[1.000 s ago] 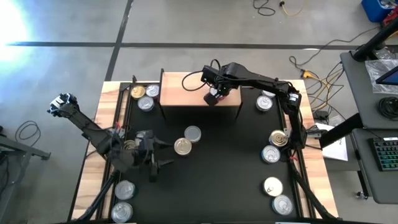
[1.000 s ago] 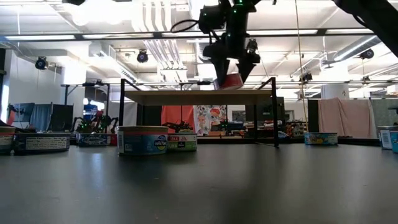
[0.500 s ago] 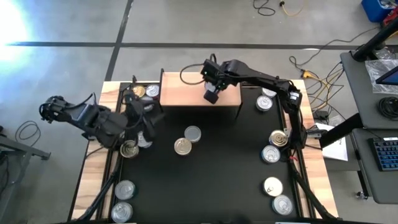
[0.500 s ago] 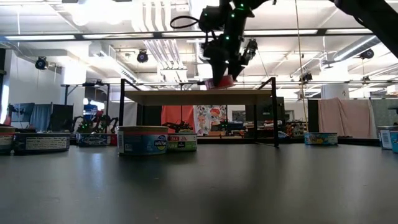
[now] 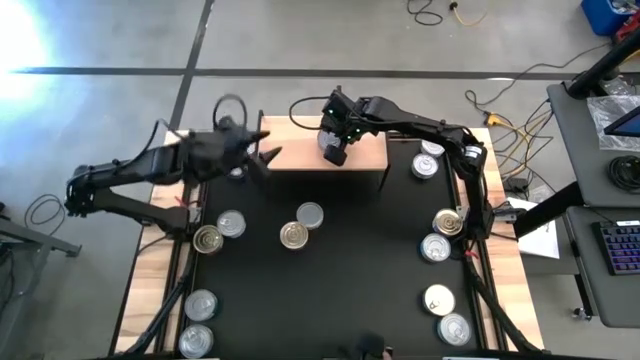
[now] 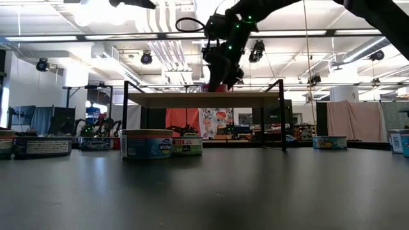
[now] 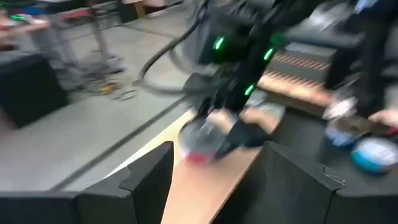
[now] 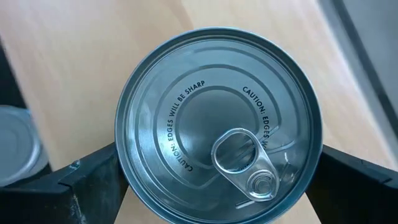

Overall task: Stack canned seafood by type on shelf
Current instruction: Put the red tuna can on the shelf

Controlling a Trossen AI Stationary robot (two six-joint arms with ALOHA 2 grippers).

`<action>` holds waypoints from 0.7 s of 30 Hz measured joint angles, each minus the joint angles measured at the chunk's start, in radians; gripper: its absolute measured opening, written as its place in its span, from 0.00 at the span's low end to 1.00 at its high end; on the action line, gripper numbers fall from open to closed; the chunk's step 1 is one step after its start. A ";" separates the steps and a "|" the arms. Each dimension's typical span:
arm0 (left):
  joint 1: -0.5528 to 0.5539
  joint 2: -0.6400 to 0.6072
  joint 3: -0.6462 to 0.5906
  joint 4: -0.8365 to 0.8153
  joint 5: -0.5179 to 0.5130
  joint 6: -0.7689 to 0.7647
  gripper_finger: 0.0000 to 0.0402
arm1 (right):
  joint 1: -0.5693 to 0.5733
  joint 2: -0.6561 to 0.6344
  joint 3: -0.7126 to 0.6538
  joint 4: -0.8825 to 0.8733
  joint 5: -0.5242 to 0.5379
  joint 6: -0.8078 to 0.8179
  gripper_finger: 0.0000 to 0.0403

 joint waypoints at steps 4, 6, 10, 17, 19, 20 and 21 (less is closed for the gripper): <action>0.161 0.014 0.003 0.081 0.155 0.018 0.57 | -0.005 -0.003 -0.011 0.003 -0.009 -0.049 0.99; 0.234 0.024 0.003 0.105 0.221 0.003 0.57 | -0.005 -0.004 -0.011 -0.003 -0.013 -0.081 0.99; 0.328 0.068 0.001 0.194 0.377 -0.036 0.57 | -0.005 -0.004 -0.012 0.001 -0.045 -0.134 0.99; 0.343 0.173 0.002 0.300 0.526 -0.046 0.57 | -0.005 -0.005 -0.027 0.007 -0.060 -0.134 0.99; 0.343 0.187 0.011 0.236 0.549 -0.024 0.57 | -0.005 -0.005 -0.027 -0.006 -0.062 -0.125 0.99; 0.343 0.189 0.015 0.210 0.550 -0.004 0.57 | -0.005 -0.005 -0.027 -0.012 -0.063 -0.125 0.99; 0.344 0.189 0.015 0.193 0.542 0.012 0.57 | -0.003 -0.005 -0.028 -0.016 -0.067 -0.124 0.99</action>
